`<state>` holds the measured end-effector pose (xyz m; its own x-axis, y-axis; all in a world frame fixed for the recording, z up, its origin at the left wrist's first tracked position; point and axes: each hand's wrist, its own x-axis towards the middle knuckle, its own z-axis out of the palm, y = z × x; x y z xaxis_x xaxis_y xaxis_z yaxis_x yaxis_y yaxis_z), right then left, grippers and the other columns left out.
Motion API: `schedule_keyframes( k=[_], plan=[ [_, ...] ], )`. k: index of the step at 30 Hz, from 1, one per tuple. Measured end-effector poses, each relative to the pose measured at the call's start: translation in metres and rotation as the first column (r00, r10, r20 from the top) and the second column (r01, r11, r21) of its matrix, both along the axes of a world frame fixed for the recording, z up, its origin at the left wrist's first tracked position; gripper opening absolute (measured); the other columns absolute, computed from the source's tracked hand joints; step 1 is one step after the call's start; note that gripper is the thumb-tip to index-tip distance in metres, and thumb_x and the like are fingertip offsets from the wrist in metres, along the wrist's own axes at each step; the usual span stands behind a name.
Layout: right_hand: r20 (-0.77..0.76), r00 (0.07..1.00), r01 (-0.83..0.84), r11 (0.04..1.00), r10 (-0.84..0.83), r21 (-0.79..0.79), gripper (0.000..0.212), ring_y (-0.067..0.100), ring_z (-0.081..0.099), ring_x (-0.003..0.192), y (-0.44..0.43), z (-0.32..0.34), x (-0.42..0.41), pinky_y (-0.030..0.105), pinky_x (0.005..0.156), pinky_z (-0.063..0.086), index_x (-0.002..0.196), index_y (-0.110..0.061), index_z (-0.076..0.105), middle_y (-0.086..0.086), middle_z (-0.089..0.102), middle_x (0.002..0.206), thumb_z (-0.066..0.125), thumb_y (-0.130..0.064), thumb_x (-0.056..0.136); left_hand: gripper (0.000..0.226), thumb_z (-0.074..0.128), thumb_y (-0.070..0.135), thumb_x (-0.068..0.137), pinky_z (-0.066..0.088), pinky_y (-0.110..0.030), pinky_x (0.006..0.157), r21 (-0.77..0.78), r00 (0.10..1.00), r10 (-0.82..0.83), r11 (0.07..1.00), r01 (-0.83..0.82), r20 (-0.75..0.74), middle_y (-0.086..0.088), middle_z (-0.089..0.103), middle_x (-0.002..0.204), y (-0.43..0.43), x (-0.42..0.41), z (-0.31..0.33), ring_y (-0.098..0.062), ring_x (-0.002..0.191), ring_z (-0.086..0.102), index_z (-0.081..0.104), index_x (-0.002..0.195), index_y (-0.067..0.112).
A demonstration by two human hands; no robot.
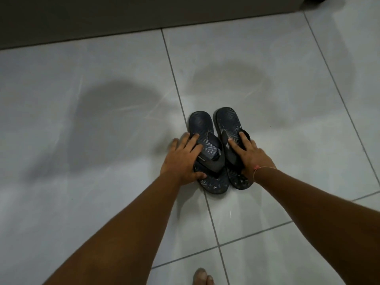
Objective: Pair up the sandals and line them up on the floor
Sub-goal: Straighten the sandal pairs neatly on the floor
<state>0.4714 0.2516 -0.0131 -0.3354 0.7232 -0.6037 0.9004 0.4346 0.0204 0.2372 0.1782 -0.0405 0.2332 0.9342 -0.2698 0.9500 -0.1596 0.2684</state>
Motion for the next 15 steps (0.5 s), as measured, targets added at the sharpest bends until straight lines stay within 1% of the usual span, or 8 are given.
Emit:
schedule_keyframes(
  k=[4,7,10,11,12,14,15],
  plan=[
    [0.013,0.998,-0.067,0.998,0.067,0.022,0.118,0.034,0.021,0.138,0.006,-0.006,0.009,0.051,0.103,0.037,0.146,-0.045,-0.004,0.004,-0.013,0.159,0.079,-0.016,0.066,0.097,0.065,0.071,0.067,0.017,-0.056,0.116,0.008,1.0,0.027,1.0,-0.027,0.013,-0.009,0.017,0.16,-0.005,0.01,-0.001,-0.031,0.147,0.006,0.03,0.142,0.021],
    [0.042,0.997,-0.071,0.997,0.07,0.015,0.119,0.034,0.02,0.138,0.012,-0.004,0.01,0.052,0.104,0.037,0.145,-0.046,-0.005,0.003,-0.014,0.159,0.079,-0.016,0.066,0.096,0.065,0.071,0.067,0.016,-0.056,0.117,0.016,0.998,0.059,0.998,-0.059,0.016,-0.01,0.018,0.159,-0.006,0.016,0.0,-0.032,0.146,0.007,0.032,0.141,0.021],
    [0.083,0.993,-0.079,0.997,0.078,0.001,0.119,0.034,0.016,0.14,0.011,0.0,0.006,0.055,0.107,0.032,0.145,-0.046,-0.006,0.002,-0.015,0.159,0.079,-0.016,0.067,0.096,0.066,0.071,0.066,0.013,-0.056,0.117,0.015,0.997,0.076,0.997,-0.076,0.009,-0.009,0.017,0.16,-0.01,0.018,-0.001,-0.031,0.147,0.005,0.032,0.141,0.022],
    [0.119,0.989,-0.081,0.997,0.082,-0.008,0.119,0.035,0.012,0.141,0.01,0.0,0.006,0.057,0.108,0.029,0.145,-0.046,-0.007,0.002,-0.017,0.159,0.079,-0.017,0.068,0.097,0.065,0.071,0.066,0.012,-0.056,0.117,0.001,0.997,0.082,0.997,-0.082,0.005,-0.008,0.015,0.161,-0.01,0.02,-0.003,-0.031,0.147,0.003,0.03,0.143,0.023],
    [0.121,0.991,-0.053,0.998,0.055,-0.015,0.118,0.037,0.007,0.142,0.01,0.003,0.002,0.061,0.109,0.025,0.145,-0.046,-0.008,0.001,-0.019,0.159,0.078,-0.017,0.069,0.099,0.064,0.073,0.067,0.01,-0.057,0.118,-0.023,0.997,0.078,0.997,-0.078,0.015,-0.008,0.011,0.162,-0.008,0.02,0.002,-0.03,0.147,0.0,0.027,0.145,0.024],
    [0.16,0.987,-0.026,1.0,0.027,-0.014,0.117,0.04,-0.005,0.143,0.009,0.017,-0.007,0.066,0.109,0.015,0.144,-0.046,-0.011,-0.001,-0.023,0.158,0.077,-0.02,0.072,0.103,0.058,0.076,0.068,0.004,-0.057,0.118,-0.058,0.996,0.089,0.994,-0.088,0.009,-0.008,-0.001,0.163,-0.002,0.013,0.013,-0.03,0.147,-0.009,0.015,0.15,0.029],
    [0.17,0.985,-0.026,1.0,0.024,0.01,0.117,0.04,-0.009,0.143,0.004,0.024,-0.01,0.067,0.109,0.012,0.145,-0.045,-0.013,-0.001,-0.023,0.158,0.076,-0.022,0.073,0.103,0.054,0.077,0.07,0.001,-0.057,0.118,-0.053,0.995,0.103,0.993,-0.102,0.013,-0.008,-0.005,0.163,-0.003,0.012,0.019,-0.031,0.147,-0.013,0.008,0.151,0.033]
  ],
)
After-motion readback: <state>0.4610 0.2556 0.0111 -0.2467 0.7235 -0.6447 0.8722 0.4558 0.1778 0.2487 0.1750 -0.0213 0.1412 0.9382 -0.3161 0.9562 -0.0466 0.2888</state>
